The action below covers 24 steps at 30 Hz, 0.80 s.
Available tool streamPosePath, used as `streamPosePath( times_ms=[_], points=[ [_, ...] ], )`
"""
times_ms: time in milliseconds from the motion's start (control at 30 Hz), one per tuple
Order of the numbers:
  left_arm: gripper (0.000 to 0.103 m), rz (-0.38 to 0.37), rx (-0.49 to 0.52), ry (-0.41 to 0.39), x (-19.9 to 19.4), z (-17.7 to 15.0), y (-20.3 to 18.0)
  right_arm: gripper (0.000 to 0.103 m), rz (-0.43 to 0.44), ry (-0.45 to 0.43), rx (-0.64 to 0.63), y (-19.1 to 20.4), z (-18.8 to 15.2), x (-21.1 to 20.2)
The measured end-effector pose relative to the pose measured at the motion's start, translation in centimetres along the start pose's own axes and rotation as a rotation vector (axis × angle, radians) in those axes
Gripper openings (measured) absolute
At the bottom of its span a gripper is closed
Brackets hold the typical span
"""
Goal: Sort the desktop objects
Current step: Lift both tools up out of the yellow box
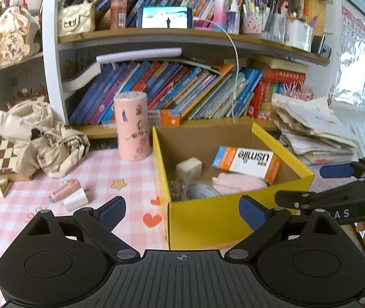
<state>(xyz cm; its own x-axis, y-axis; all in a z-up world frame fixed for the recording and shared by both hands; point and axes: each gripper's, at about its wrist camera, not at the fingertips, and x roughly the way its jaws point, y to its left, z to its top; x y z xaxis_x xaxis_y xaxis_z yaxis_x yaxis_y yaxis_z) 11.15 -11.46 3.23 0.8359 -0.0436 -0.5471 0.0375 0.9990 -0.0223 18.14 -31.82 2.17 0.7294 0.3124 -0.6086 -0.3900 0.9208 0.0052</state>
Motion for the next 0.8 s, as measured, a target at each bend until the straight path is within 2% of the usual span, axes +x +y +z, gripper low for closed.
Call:
streamPosePath(
  times_ms=[267, 533, 800],
  points=[
    [0.097, -0.029, 0.043, 0.011, 0.1, -0.7, 0.4, 0.103, -0.022, 0.074, 0.004, 1.9, -2.4, 0.0],
    [0.097, -0.07, 0.098, 0.046, 0.1, -1.4, 1.6, 0.103, -0.049, 0.098, 0.039, 4.0, -2.4, 0.1],
    [0.097, -0.074, 0.105, 0.082, 0.1, -1.6, 4.4, 0.103, -0.053, 0.127, 0.039, 7.1, -2.4, 0.4]
  ],
)
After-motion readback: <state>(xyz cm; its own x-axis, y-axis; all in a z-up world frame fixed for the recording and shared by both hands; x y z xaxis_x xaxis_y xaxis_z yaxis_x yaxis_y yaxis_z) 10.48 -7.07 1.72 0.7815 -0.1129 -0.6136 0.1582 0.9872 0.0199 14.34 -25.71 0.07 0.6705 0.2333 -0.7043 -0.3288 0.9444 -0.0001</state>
